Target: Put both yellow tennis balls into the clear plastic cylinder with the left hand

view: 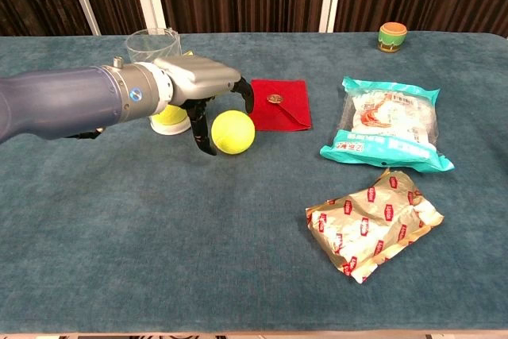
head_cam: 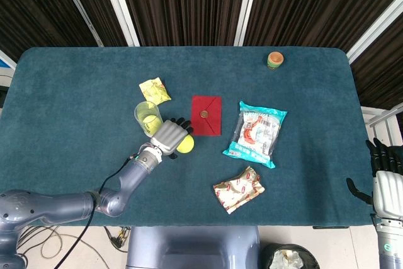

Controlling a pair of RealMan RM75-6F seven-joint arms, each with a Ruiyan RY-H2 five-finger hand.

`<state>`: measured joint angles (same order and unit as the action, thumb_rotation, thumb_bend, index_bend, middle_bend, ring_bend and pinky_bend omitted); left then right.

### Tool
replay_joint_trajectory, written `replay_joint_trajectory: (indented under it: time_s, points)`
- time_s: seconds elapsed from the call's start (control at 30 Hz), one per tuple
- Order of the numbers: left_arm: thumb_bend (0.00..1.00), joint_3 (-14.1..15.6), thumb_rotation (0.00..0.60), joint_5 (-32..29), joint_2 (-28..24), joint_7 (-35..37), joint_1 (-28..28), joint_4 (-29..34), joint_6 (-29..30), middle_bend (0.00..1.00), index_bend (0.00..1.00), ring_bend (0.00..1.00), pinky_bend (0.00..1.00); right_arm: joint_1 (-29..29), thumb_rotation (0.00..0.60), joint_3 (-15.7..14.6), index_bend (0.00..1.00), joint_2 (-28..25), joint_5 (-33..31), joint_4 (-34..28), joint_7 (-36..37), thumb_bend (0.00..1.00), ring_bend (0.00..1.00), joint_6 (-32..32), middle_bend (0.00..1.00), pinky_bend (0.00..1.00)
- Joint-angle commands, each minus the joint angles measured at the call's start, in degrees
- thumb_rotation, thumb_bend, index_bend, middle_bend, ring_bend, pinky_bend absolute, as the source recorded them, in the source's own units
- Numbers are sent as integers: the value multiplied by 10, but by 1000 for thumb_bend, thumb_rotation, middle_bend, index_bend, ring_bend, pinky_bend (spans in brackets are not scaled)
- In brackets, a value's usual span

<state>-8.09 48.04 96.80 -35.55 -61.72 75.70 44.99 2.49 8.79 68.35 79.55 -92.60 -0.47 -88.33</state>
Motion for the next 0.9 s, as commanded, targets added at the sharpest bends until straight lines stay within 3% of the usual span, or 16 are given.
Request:
replay_joint_trajectory:
  time_s: [0.03,0.3,0.4,0.6,0.9]
  points:
    - [15,5,600,0,13,-4,-4,-12,-1,169,270,127,314,0,600,0,0,0,1,-1,0,335,49,0,0,87]
    - [190,2,600,9,42,7,0,-39,14,353,369,308,587,-1,600,1,0,-3,-1,-1,7,335,50,-1,0,87]
    - [262,1,600,13,48,15,1,-43,11,418,410,362,637,-1,600,1,0,-3,0,-1,7,335,49,0,0,87]
    - [335,5,600,38,55,21,5,-52,25,496,468,418,665,-1,600,1,0,-3,0,-3,7,335,49,-1,0,87]
    - [337,-26,600,81,24,48,12,-11,73,473,468,420,665,-2,600,2,0,-2,-3,-4,6,335,49,-2,0,87]
